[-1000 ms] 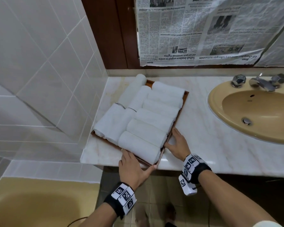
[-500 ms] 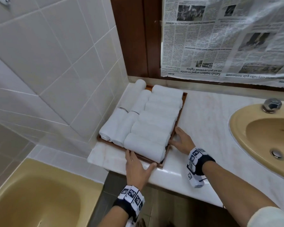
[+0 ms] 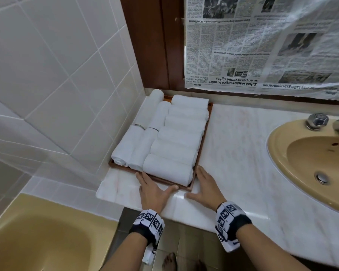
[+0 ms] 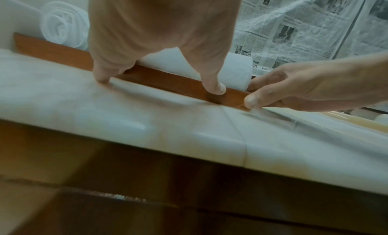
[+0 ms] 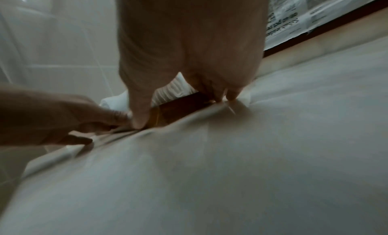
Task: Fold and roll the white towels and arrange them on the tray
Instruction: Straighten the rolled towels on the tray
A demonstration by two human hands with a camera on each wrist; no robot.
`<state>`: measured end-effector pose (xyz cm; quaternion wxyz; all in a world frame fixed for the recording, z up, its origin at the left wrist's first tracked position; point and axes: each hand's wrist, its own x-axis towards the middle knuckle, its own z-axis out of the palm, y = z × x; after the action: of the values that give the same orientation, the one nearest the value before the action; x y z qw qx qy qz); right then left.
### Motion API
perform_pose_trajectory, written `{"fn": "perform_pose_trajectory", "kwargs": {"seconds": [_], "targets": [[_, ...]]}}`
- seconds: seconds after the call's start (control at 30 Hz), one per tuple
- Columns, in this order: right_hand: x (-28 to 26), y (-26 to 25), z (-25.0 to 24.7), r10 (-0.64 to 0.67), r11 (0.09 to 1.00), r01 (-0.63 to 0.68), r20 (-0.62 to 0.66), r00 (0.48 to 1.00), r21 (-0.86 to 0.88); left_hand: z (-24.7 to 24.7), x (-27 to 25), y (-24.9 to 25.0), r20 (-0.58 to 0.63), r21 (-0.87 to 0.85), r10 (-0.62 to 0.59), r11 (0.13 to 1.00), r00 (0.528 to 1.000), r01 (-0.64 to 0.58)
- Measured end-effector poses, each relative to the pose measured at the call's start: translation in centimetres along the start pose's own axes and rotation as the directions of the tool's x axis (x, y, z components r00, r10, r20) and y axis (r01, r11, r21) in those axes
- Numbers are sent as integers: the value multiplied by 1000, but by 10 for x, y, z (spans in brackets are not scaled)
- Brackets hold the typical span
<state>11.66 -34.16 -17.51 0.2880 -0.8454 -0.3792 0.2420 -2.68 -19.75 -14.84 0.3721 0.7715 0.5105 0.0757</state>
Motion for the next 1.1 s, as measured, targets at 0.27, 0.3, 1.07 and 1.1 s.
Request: {"fn": "perform_pose_trajectory", "kwargs": {"seconds": [0.27, 0.3, 1.07, 1.1], "targets": [[16, -5, -10, 91, 993, -86, -61, 994, 79, 3, 10, 3, -6, -124, -18, 992, 1000, 18], [17, -4, -10, 102, 992, -96, -67, 993, 88, 3, 10, 3, -15, -131, -14, 991, 1000, 12], [26, -5, -7, 112, 983, -99, -76, 991, 152, 3, 12, 12, -77, -203, -43, 979, 996, 26], [25, -5, -4, 128, 982, -113, -91, 988, 151, 2, 13, 13, -84, -201, -43, 979, 996, 25]]}}
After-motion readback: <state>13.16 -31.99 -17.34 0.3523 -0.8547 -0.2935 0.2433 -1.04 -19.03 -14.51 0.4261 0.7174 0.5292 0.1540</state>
